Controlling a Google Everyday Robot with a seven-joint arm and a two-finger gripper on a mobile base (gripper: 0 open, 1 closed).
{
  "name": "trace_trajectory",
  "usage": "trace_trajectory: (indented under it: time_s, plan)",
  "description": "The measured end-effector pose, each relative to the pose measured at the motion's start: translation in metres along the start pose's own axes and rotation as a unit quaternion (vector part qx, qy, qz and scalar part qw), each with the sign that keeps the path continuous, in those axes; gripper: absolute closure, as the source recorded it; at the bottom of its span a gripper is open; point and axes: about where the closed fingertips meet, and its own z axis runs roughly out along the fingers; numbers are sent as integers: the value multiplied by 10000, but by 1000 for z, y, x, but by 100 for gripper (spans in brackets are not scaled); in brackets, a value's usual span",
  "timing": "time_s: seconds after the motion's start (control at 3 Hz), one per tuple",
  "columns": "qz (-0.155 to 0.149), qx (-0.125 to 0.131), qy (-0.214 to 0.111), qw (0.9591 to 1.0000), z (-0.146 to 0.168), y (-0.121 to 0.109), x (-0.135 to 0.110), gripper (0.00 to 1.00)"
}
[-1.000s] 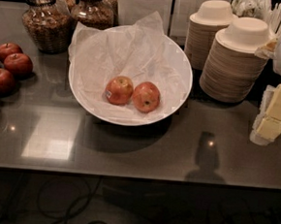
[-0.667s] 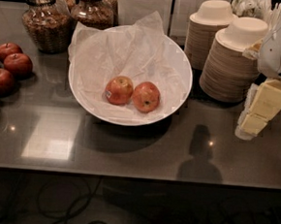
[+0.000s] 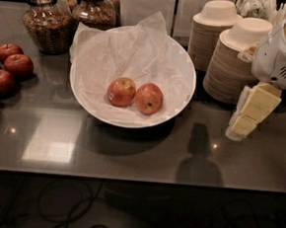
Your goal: Pick apple from white bowl
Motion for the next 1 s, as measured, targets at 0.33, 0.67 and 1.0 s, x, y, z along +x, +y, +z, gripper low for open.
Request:
trace_trajectory:
  time_s: [0.33,0.67,1.0]
  plan:
    - [-94,-81,-546,9984,29,-6,-33,0]
    - [-240,-237,-1020,9942,53,-11,-69,0]
    - [-378,-346,-1288,9903,67,-17,-95,0]
